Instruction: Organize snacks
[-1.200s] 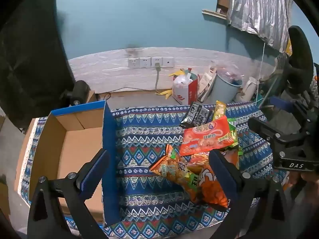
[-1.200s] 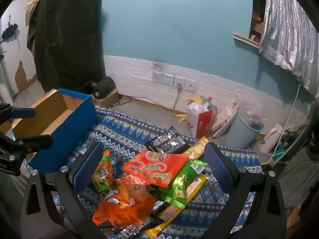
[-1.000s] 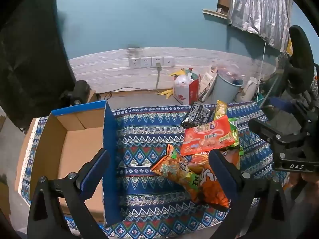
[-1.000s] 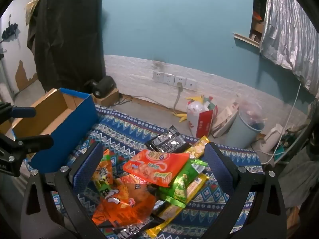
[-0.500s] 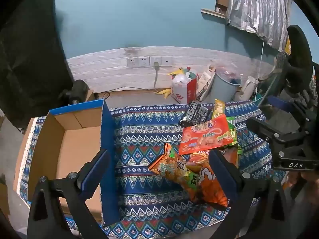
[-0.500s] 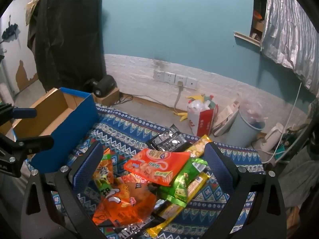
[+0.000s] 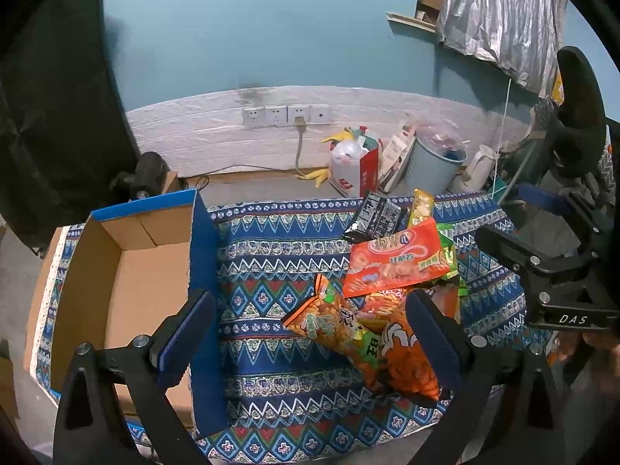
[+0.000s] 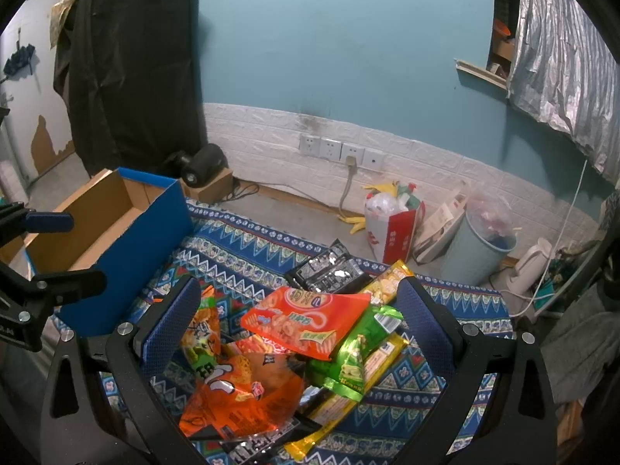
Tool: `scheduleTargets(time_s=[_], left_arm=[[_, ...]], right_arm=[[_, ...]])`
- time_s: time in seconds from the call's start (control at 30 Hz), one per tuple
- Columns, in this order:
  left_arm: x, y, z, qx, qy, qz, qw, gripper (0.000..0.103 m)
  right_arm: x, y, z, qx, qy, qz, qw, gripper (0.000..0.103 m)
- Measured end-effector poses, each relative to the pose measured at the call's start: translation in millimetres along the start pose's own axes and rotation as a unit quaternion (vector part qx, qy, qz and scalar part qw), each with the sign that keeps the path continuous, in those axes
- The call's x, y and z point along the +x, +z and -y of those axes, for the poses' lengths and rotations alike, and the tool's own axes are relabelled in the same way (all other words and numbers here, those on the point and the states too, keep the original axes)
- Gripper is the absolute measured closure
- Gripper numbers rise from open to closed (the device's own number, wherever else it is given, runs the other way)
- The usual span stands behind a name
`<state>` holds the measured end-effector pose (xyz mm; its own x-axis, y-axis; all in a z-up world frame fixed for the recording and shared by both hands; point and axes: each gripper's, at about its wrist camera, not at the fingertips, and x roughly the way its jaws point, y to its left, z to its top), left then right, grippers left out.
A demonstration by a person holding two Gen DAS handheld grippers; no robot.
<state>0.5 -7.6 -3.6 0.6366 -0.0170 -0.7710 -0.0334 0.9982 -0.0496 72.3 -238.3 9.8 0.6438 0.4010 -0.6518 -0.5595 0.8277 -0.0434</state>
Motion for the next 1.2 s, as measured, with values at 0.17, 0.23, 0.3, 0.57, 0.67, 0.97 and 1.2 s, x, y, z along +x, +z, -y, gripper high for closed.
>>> scheduleTargets(time_s=[0.17, 0.23, 0.3, 0.57, 0.67, 0.97, 1.2], left_arm=[[0.1, -0.4, 0.7, 0.0, -0.001, -0.001, 1.0, 0.003], [0.1, -0.7, 0.8, 0.0, -0.002, -0.002, 1.0, 0.003], [0.0, -0.9, 0.7, 0.001, -0.002, -0.002, 1.0, 0.003], [0.6, -2.4, 2.2, 0.004, -0.004, -0.004, 1.0, 0.003], [0.9, -1.6, 2.9, 0.005, -0.005, -0.006, 1.0, 0.003], [1.0, -1.4, 0.4, 0.0, -0.003, -0.002, 1.0, 0.003], [1.3, -1.2, -0.5, 0.003, -0.004, -0.003, 1.0, 0.003]], right_arm=[[1.3, -4.1, 0.2, 0.002, -0.001, -0.001, 1.0, 0.004], [1.6, -4.2, 0.1, 0.001, 0.0, -0.001, 1.0, 0.004], [1.7, -4.0, 0.0, 0.001, 0.0, -0.001, 1.0, 0.004], [1.5, -5.0, 0.4, 0.001, -0.001, -0.002, 1.0, 0.004], [2.3, -6.1, 0.5, 0.001, 0.0, -0.003, 1.0, 0.004], [2.9, -4.3, 0.5, 0.0, -0.001, -0.004, 1.0, 0.004], [2.8, -5.4, 0.7, 0.0, 0.0, -0.005, 1.0, 0.004]])
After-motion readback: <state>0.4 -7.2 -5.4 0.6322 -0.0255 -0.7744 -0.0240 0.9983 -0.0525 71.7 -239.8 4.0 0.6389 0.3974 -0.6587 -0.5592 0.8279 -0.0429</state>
